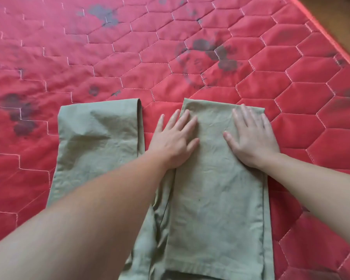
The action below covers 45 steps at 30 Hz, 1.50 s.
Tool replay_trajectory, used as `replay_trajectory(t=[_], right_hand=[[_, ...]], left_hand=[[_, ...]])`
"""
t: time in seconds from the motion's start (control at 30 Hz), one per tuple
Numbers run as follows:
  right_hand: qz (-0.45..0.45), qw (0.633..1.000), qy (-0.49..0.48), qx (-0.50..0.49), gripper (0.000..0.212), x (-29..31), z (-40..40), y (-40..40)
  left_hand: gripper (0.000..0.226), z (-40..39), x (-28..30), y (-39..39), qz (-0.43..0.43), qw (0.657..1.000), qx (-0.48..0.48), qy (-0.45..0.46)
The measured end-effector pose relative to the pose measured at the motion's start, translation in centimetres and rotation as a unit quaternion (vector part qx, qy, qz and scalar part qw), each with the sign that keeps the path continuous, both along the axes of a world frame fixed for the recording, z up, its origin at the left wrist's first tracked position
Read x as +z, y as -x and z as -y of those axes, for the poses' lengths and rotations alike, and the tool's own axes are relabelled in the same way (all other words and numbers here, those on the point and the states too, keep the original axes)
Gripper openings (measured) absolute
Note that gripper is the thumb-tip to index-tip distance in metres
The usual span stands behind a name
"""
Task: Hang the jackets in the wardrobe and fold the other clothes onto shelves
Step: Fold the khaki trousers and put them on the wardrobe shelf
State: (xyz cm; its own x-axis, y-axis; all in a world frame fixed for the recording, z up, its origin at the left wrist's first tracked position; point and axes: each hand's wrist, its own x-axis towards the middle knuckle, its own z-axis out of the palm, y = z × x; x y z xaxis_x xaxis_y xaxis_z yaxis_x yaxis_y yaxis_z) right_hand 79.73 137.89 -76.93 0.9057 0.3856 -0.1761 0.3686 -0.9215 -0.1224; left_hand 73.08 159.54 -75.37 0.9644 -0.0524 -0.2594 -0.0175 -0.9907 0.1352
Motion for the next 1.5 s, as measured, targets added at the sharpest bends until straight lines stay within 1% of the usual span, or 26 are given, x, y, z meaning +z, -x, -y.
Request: replay_trajectory(t=[0.07,0.17,0.27,0.33,0.4,0.47,0.53,0.63,0.7,0.8,0.9,1.0,1.07,1.13,1.2,1.23,1.3,1.33,1.37,1.4,1.43,1.5], right_hand=[[-0.002,0.997,-0.016,-0.073,0.076,0.2,0.4,1.0],[0.008,0.982,-0.086,-0.168,0.079,0.6,0.0,3.8],[0.029,0.958,-0.153,-0.242,0.08,1.0,-0.2,6.8],[0.04,0.94,-0.185,-0.285,0.081,1.3,0.2,8.6],[0.029,0.921,-0.213,-0.324,0.08,1.7,0.5,11.0],[0.012,0.904,-0.23,-0.361,0.079,2.3,0.9,13.8],[-0.009,0.898,-0.225,-0.379,0.077,2.8,0.9,17.0],[-0.031,0.892,-0.229,-0.388,0.075,3.4,1.1,22.0],[-0.034,0.889,-0.231,-0.395,0.074,3.6,1.6,25.3],[-0.036,0.889,-0.224,-0.398,0.067,3.4,2.8,30.2],[-0.063,0.883,-0.212,-0.414,0.067,3.6,3.9,34.0],[-0.102,0.88,-0.219,-0.409,0.065,4.3,4.6,37.1],[-0.136,0.872,-0.224,-0.414,0.059,4.8,5.3,39.6],[-0.169,0.865,-0.219,-0.419,0.053,5.2,5.7,42.5],[-0.175,0.876,-0.206,-0.4,0.055,5.3,5.7,45.5],[-0.169,0.884,-0.206,-0.383,0.061,5.2,5.6,46.8],[-0.152,0.903,-0.197,-0.349,0.087,5.1,5.2,49.3],[-0.129,0.922,-0.173,-0.322,0.099,5.2,5.0,50.4],[-0.093,0.949,-0.13,-0.272,0.108,5.1,5.1,51.3],[-0.055,0.976,-0.069,-0.199,0.113,4.9,5.3,52.1],[-0.032,0.992,-0.012,-0.119,0.114,4.6,5.6,52.8],[-0.037,0.997,0.063,0.007,0.105,4.0,6.3,53.6]], left_hand=[[0.061,-3.4,0.8,2.7,0.015,0.999,0.025,-0.026],[0.057,-4.7,1.7,7.2,0.03,0.999,0.035,-0.002],[0.059,-2.5,1.6,11.2,0.023,0.999,0.028,0.04],[0.056,-0.2,1.3,13.9,0.032,0.998,0.021,0.058],[0.054,2.5,1.1,17.1,0.042,0.996,0.034,0.068],[0.06,5.0,1.1,20.4,0.015,0.996,0.041,0.075],[0.066,6.4,0.9,23.9,-0.029,0.996,0.04,0.075],[0.072,6.4,0.4,28.7,-0.038,0.996,0.025,0.077],[0.074,5.6,0.1,31.1,-0.053,0.996,-0.006,0.078],[0.077,4.6,0.4,34.6,-0.071,0.995,-0.043,0.061],[0.071,4.3,0.7,37.9,-0.073,0.995,-0.017,0.065],[0.079,4.1,1.3,41.2,-0.092,0.992,0.008,0.087],[0.082,3.9,1.8,43.4,-0.111,0.989,0.001,0.097],[0.091,3.3,2.4,45.4,-0.128,0.988,-0.014,0.083],[0.104,2.6,2.8,47.0,-0.142,0.988,-0.025,0.049],[0.109,2.3,3.0,47.8,-0.145,0.989,-0.026,0.025],[0.113,2.1,3.5,49.0,-0.159,0.987,-0.022,-0.002],[0.113,1.9,3.6,49.7,-0.163,0.986,-0.019,-0.004],[0.113,1.7,3.7,50.2,-0.162,0.987,-0.015,-0.007],[0.112,1.3,3.7,50.6,-0.161,0.987,-0.012,-0.014],[0.111,0.8,3.9,51.0,-0.158,0.987,-0.012,-0.024],[0.107,-0.3,4.0,51.7,-0.154,0.986,-0.026,-0.055]])
